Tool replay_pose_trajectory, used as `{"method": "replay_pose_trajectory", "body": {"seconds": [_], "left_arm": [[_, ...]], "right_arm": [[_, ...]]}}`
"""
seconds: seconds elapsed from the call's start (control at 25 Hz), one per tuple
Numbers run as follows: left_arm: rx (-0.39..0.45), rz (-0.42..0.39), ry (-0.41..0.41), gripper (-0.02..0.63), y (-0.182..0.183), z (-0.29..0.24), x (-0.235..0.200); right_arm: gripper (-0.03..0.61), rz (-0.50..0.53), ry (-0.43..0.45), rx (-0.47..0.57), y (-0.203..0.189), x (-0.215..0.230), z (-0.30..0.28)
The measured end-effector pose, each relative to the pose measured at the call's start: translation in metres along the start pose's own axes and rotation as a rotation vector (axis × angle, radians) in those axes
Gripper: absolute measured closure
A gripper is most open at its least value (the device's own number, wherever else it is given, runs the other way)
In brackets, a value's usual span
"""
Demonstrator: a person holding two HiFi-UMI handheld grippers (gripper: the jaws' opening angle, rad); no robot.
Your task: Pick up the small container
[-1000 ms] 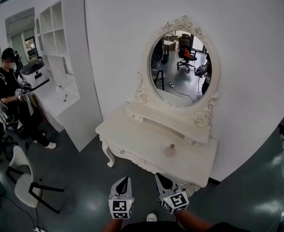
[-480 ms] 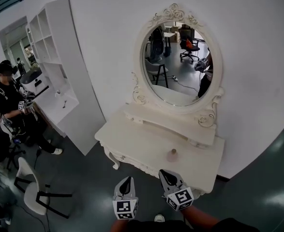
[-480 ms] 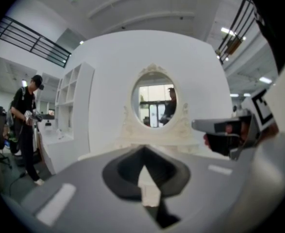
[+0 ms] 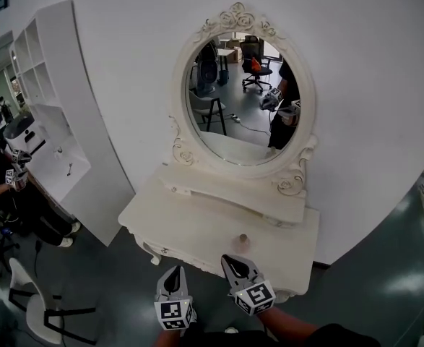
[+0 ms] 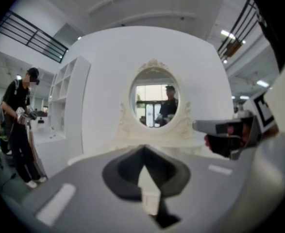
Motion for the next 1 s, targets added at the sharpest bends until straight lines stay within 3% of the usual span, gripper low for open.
{"method": "replay_pose_trajectory", "body": {"seconds": [0.48,1.0], "left_arm": [[0.018,-0.018,-0.179,0.606,0.023,-0.087,-0.036],[0.019,-0.027,-0.382,0.606,0.023,-0.141,-0.057]], "right_arm": [[0.574,0.022,-0.149,0.008,0.013,0.026,-0.071],[0.574,0.044,-0.316,-0.019,0.005,0.030,-0.111]]}}
Point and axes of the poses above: the fingertips, and each gripper's own axes: z backward along the fingers, x to its right, y out of its top, the point moved 1 cm from there along z, backward along the fingers, and after that the axes turned 5 degrees about y, right-handed, at the moved point
